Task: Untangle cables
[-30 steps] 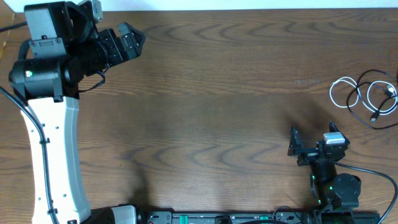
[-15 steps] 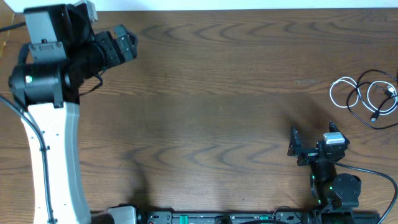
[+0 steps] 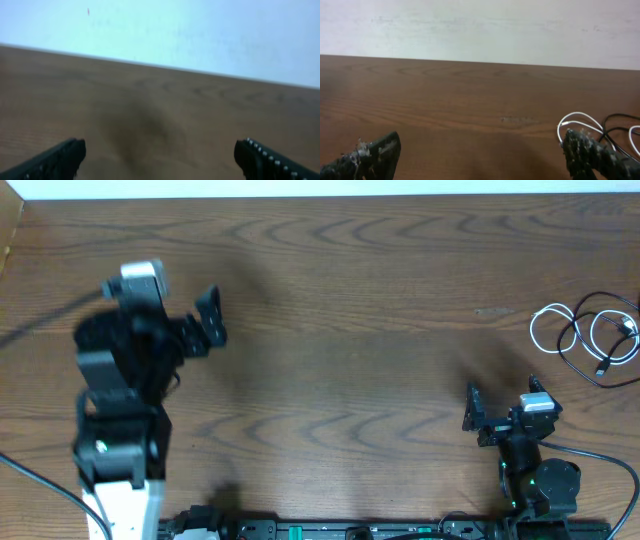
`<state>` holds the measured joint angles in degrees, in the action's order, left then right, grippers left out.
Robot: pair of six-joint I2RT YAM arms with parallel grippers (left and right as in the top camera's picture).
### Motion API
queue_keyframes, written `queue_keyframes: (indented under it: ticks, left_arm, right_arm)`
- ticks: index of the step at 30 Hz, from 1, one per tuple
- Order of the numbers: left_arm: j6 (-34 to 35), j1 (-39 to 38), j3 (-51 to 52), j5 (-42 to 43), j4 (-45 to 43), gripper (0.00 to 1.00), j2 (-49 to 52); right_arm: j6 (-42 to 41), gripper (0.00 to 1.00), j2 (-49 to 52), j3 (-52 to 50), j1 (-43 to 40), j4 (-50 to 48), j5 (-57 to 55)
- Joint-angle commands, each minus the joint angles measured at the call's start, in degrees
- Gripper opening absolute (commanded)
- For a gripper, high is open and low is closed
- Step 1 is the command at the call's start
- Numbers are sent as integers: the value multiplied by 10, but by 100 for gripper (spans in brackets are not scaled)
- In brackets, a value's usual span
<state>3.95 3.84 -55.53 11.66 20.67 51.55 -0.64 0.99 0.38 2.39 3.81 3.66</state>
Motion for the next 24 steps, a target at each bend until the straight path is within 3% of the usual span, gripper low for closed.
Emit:
queue_keyframes:
  ticks: [1,11,17,24]
  left_arm:
    - [-16,0,125,-6,-89,99,-79]
    - [-18,-5,386,-17,-287,100,-247]
    - [-19,-30,482,-78,-301,99,-349]
    - [-29,-34,553,-79,-300,100,-447]
  right_arm:
    - [-6,99,-1,-1,7,2,5]
    - [-6,99,-1,-1,7,2,5]
    - [-6,99,-1,-1,7,2,5]
    - [-6,99,-1,-1,7,2,5]
